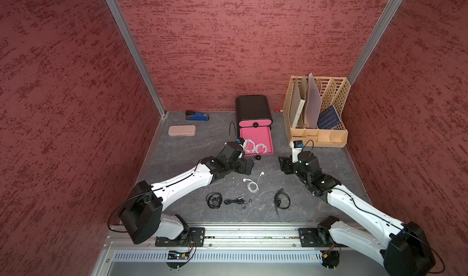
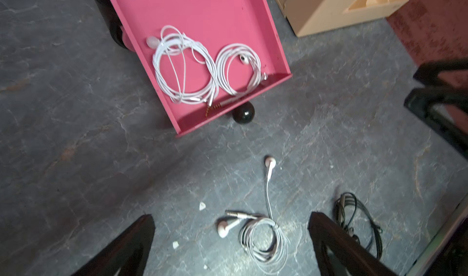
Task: Place the wired earphones into the drawer by color
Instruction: Pick up the wired earphones from the center of the board.
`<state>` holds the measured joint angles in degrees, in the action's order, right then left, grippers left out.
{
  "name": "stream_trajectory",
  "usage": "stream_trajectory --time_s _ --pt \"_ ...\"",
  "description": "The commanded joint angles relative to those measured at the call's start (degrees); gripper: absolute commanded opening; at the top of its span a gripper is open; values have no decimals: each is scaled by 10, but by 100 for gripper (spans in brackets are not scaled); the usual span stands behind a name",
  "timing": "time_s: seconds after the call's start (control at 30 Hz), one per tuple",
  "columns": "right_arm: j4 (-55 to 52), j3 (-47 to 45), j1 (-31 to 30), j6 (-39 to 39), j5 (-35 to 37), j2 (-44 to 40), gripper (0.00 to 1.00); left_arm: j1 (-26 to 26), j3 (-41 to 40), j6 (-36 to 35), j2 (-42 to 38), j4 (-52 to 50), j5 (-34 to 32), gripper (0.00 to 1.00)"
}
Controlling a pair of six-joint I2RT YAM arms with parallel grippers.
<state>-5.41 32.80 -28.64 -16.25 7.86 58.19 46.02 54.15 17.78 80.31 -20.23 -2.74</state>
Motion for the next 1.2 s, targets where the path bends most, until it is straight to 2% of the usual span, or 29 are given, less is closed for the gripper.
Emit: stream_trajectory --time_s 0.0,0.17,0.33,0.57,1.07,1.17 --pt "15 -2 4 -1 -1 2 66 46 -3 19 -9 -65 -47 100" --pt "16 -3 4 -2 2 3 66 98 -8 53 3 -91 -85 96" --pt "16 -3 3 -1 1 3 66 121 -19 76 14 -84 -99 91" --pt "15 -3 3 -2 3 3 66 125 -19 84 49 -59 -94 76" --pt "16 -3 4 -3 -2 3 66 115 -16 86 138 2 -54 54" --pt "16 -3 3 -3 -2 3 66 110 -16 86 150 10 -45 46"
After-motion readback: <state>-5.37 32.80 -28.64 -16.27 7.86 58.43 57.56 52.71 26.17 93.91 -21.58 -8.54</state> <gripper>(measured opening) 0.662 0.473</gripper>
